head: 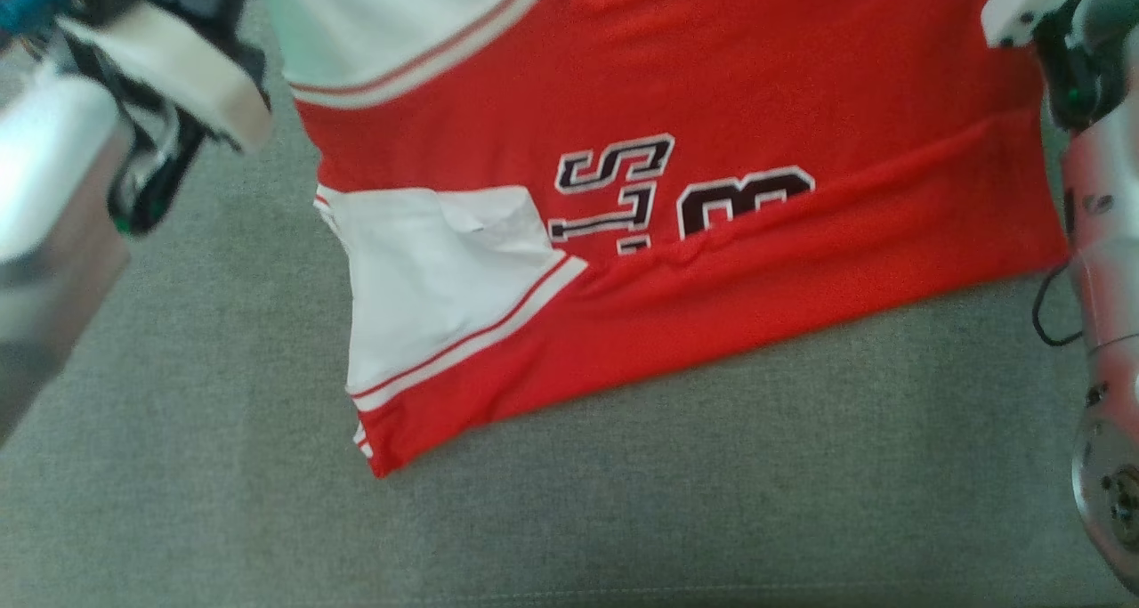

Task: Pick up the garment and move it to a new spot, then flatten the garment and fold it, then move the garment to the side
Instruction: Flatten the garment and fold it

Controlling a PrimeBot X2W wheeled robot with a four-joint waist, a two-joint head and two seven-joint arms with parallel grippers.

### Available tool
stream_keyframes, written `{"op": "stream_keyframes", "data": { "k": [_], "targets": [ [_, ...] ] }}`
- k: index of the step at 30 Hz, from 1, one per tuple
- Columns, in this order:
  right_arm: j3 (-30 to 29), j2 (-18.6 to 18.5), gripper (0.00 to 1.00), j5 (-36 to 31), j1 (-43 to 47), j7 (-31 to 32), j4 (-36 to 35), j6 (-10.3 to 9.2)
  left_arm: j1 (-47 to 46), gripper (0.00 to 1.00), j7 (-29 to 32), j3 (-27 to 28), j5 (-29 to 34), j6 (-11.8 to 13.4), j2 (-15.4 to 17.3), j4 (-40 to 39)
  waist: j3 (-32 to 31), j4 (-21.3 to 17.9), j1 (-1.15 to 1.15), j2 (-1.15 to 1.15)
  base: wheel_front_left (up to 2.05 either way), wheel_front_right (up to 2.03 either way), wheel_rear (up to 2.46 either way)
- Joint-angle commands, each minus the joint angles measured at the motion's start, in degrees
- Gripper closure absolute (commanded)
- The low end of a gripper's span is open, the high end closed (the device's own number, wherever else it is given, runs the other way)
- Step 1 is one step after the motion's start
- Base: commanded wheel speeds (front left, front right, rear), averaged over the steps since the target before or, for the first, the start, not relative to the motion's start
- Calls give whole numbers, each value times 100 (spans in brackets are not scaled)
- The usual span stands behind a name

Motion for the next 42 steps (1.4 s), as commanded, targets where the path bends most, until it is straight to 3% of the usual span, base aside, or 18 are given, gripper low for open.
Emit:
{"op": "stream_keyframes", "data": {
  "k": [1,12,21,29,37,42],
  "targets": [
    [79,31,100,73,-173,-73,-214,-5,-352,100,-72,311,57,-7,177,-15,16,-16,-1,0,0,0,0],
    [427,-118,100,941,-104,-519,-139,-5,-597,100,-571,228,338,-267,-364,965,-103,68,-1,0,0,0,0],
    [944,-482,100,1621,626,-360,-245,-5,86,100,-642,-26,427,-416,-367,795,-461,270,-1,0,0,0,0],
    [1455,-988,100,2178,1414,80,-581,-5,848,100,-409,-355,336,-444,-93,244,-844,350,-1,0,0,0,0],
    [1988,-1664,100,2616,2341,972,-1050,-5,1809,100,943,-937,-81,-434,706,-1214,-1141,331,-1,0,0,0,0],
    [2236,-1941,100,2652,2597,1407,-1231,-5,1972,100,1385,-1094,-73,-334,881,-1640,-1125,323,-1,0,0,0,0]
  ]
}}
